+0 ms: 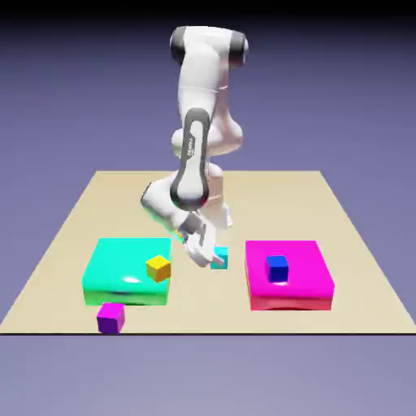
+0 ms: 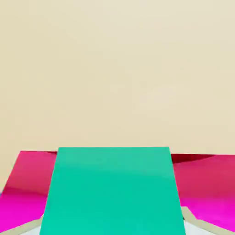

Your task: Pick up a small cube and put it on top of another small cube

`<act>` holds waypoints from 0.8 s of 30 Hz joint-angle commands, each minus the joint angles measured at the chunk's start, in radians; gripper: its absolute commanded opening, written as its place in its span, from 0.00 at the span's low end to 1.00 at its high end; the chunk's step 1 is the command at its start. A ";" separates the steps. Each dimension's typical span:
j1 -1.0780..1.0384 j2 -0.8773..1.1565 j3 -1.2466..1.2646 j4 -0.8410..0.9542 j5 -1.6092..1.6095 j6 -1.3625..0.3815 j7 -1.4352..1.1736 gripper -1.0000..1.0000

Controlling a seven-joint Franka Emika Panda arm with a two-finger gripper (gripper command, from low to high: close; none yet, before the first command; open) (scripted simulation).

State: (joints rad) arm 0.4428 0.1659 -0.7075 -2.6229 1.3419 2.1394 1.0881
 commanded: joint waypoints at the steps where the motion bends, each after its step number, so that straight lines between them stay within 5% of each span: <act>1: -0.011 0.015 -0.017 0.036 0.002 -0.021 0.011 0.00; 16: -0.285 0.435 -0.224 0.555 0.093 -0.314 0.355 0.00; 23: -0.320 0.586 -0.110 0.582 0.220 -0.262 0.357 0.00; 24: -0.320 0.586 -0.110 0.582 0.220 -0.262 0.357 1.00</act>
State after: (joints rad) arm 0.1231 0.7521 -0.8179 -2.0406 1.5614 1.8772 1.4447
